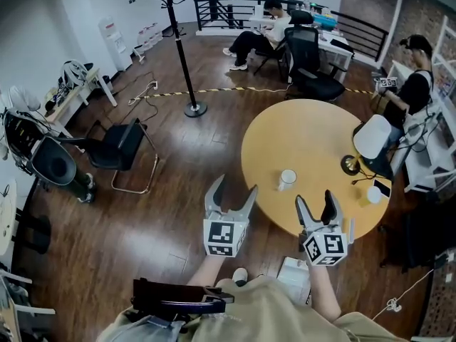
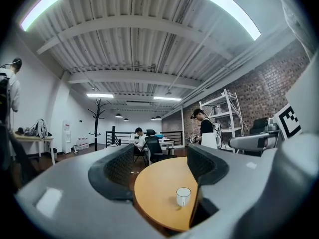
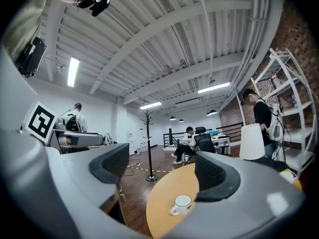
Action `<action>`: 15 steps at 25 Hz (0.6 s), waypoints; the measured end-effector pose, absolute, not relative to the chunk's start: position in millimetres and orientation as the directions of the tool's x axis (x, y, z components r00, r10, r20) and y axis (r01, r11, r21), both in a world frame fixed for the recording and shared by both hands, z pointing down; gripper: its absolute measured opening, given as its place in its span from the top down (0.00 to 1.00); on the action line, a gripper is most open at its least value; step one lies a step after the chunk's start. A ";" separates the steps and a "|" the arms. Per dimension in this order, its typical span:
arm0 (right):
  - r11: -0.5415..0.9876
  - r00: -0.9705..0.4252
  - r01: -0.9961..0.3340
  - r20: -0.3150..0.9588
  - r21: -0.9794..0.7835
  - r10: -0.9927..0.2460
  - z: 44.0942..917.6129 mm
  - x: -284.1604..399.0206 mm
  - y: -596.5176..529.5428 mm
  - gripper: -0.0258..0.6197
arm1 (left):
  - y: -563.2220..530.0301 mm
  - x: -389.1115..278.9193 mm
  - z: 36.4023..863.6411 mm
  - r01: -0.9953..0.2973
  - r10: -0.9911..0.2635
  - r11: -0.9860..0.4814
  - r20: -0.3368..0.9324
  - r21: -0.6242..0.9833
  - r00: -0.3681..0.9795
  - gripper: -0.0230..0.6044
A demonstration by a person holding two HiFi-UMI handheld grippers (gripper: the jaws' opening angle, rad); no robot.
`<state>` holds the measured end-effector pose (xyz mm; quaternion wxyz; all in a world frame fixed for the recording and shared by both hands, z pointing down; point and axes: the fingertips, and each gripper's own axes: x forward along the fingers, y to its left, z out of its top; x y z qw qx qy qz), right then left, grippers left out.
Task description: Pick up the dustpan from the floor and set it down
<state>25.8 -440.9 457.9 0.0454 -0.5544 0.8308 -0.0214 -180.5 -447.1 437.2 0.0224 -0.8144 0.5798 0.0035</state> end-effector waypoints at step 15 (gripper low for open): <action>0.278 -0.276 -0.957 -0.027 -0.081 -0.961 464.6 57.9 -451.6 0.34 | -462.0 -164.5 436.2 -0.939 -0.939 -0.342 -0.017 -0.026 0.342 0.45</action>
